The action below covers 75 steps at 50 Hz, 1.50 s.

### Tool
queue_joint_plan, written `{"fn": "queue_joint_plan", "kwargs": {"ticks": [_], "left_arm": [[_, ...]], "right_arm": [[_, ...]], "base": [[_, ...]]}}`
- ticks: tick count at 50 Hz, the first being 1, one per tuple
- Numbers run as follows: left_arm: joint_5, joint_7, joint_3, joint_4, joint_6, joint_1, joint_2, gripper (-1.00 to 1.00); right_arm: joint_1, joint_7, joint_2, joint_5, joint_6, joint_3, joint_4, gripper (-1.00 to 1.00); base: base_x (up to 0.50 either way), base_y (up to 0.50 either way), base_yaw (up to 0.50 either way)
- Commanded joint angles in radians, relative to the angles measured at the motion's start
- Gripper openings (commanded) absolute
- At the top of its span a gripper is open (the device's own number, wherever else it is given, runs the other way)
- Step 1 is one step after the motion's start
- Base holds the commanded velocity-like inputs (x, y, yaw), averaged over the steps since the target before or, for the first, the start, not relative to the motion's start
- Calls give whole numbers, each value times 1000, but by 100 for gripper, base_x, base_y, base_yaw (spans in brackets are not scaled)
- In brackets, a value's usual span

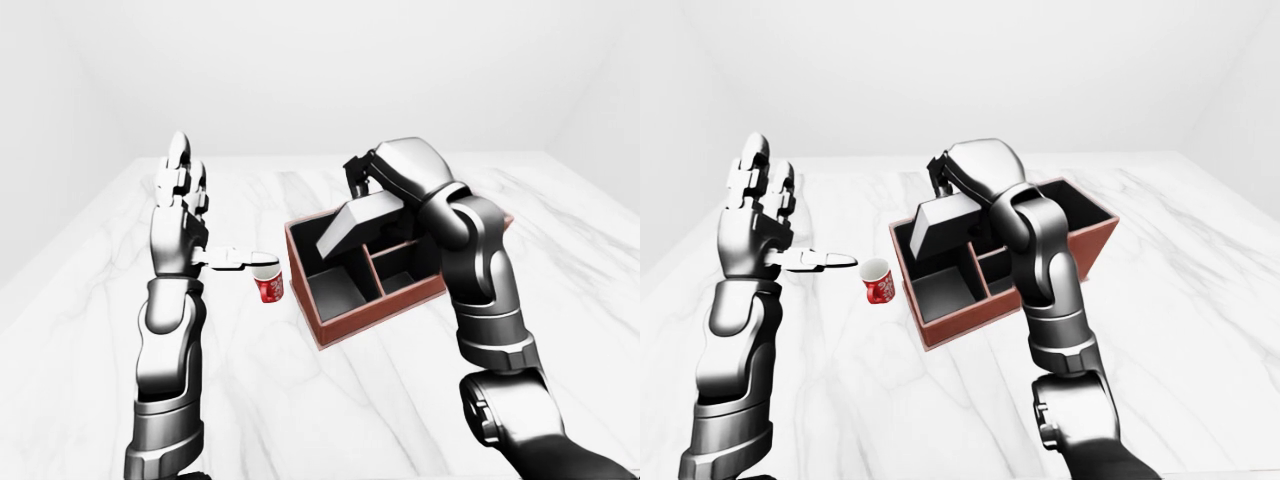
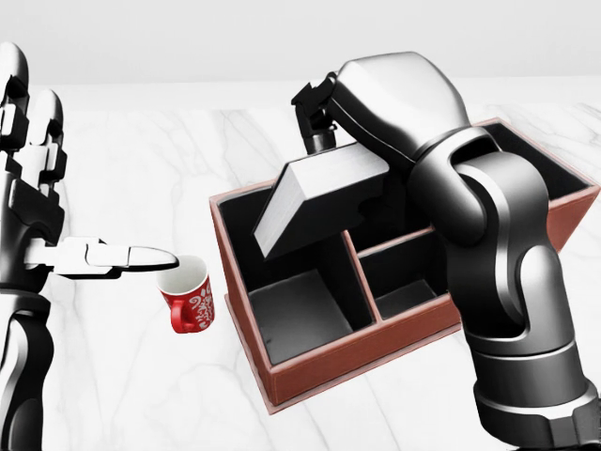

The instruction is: Pick up the book and place it in the left compartment of the caddy.

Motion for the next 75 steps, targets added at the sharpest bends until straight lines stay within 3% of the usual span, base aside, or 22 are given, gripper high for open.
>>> {"fn": "queue_joint_plan", "kwargs": {"ticks": [1,36,75], "left_arm": [[-1,-1,3,-12,0,-1,3,100],[-6,-4,4,26,0,-14,8,100],[-6,-5,0,39,0,-7,3,100]], "right_arm": [[-91,-83,22,-69,0,10,143,-100],[-74,-246,109,-183,0,67,355,-100],[-99,-463,111,-251,0,87,613,-100]], "base": [[0,0,0],[0,0,0],[0,0,0]]}}
